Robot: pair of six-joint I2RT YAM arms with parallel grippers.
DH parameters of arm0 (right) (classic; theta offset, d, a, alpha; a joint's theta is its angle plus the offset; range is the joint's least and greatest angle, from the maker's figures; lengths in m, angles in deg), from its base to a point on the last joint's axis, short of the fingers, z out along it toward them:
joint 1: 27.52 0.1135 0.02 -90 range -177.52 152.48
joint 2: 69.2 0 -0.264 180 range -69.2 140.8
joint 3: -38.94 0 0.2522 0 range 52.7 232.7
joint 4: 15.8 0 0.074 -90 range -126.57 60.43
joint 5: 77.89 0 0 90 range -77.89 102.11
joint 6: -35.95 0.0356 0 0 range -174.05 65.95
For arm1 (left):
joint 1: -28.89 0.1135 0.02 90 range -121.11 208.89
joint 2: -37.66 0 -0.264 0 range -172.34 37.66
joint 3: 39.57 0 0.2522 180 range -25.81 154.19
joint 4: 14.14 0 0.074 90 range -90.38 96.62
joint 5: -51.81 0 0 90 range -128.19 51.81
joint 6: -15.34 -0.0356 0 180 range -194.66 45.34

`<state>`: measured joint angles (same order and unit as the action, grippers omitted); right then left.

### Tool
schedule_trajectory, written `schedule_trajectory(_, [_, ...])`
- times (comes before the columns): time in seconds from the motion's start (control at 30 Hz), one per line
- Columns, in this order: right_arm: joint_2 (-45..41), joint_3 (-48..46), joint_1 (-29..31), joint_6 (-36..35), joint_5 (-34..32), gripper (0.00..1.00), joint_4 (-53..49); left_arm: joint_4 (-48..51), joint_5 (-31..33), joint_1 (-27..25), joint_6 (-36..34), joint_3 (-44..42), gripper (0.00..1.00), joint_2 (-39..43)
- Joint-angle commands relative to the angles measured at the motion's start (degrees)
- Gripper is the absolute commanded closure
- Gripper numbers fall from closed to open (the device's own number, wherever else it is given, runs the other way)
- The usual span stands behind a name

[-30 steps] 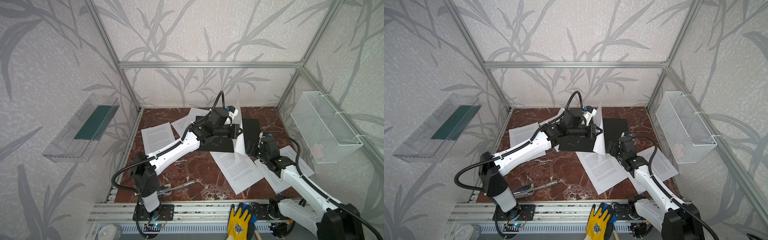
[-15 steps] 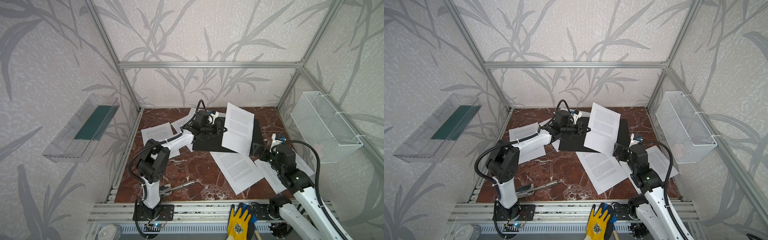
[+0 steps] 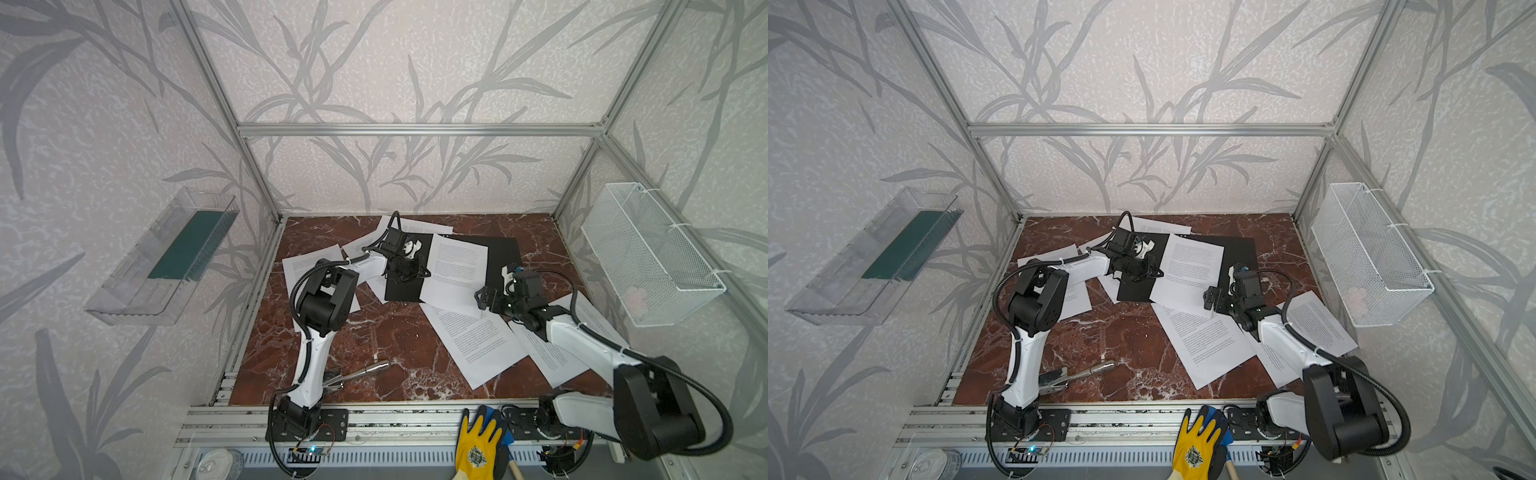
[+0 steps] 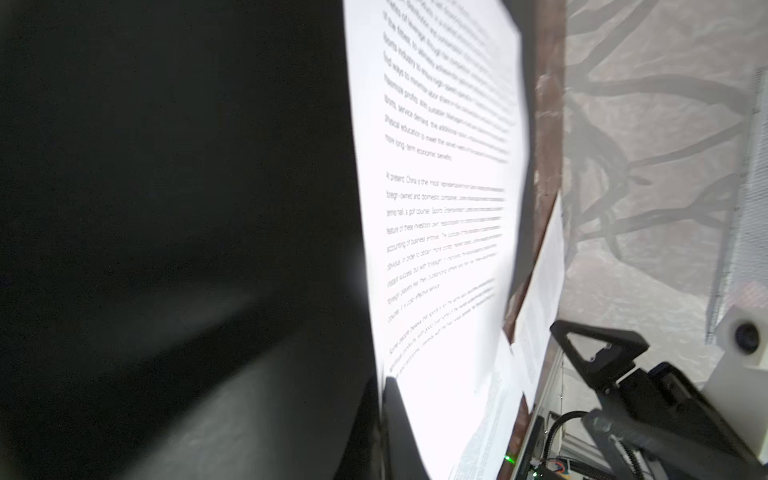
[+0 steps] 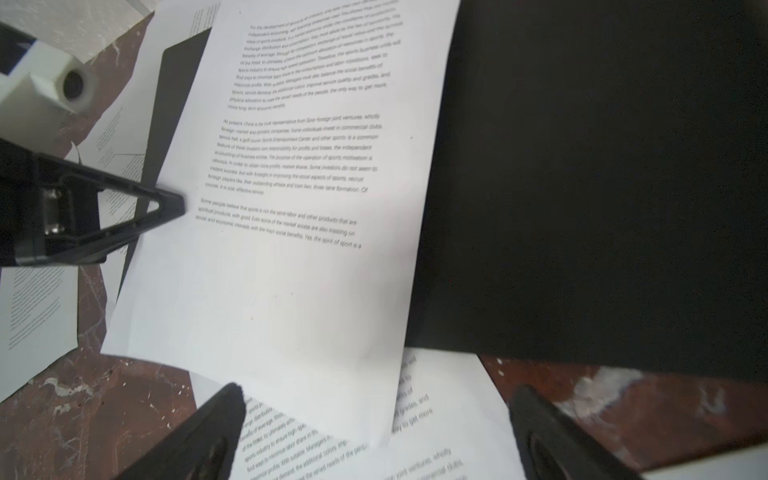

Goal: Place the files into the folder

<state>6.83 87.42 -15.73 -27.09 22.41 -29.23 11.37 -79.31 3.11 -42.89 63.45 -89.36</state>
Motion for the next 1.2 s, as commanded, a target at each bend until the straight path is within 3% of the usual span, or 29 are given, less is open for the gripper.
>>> schedule_trajectory(0.0, [5.50, 3.92, -2.28, 1.88, 4.20, 0.01, 9.51, 5.82, 4.01, 0.37, -4.05, 2.90, 1.00, 0.26])
schedule_trajectory(0.2, [16.51, 10.21, -4.58, 1.92, 12.01, 0.01, 12.52, 6.20, 3.83, 1.07, -4.13, 3.58, 1.00, -1.46])
schedule_trajectory(0.33, [21.42, 11.08, -4.58, 3.41, 13.14, 0.02, 15.64, 6.18, 3.45, 1.25, -4.01, 3.82, 1.00, -1.91])
schedule_trajectory(0.5, [27.36, 9.34, -4.58, 6.70, 16.46, 0.22, 22.07, 5.71, 3.45, 1.48, -3.56, 3.74, 1.00, -1.99])
schedule_trajectory(0.83, [27.78, 1.90, -4.54, 12.33, 20.65, 0.34, 34.50, 6.10, 4.00, 1.53, -3.03, 5.05, 1.00, -4.07])
schedule_trajectory(1.17, [26.99, -2.43, -4.33, 15.40, 22.67, 0.49, 40.69, 5.89, 3.86, 1.61, -2.64, 5.13, 1.00, -4.31])
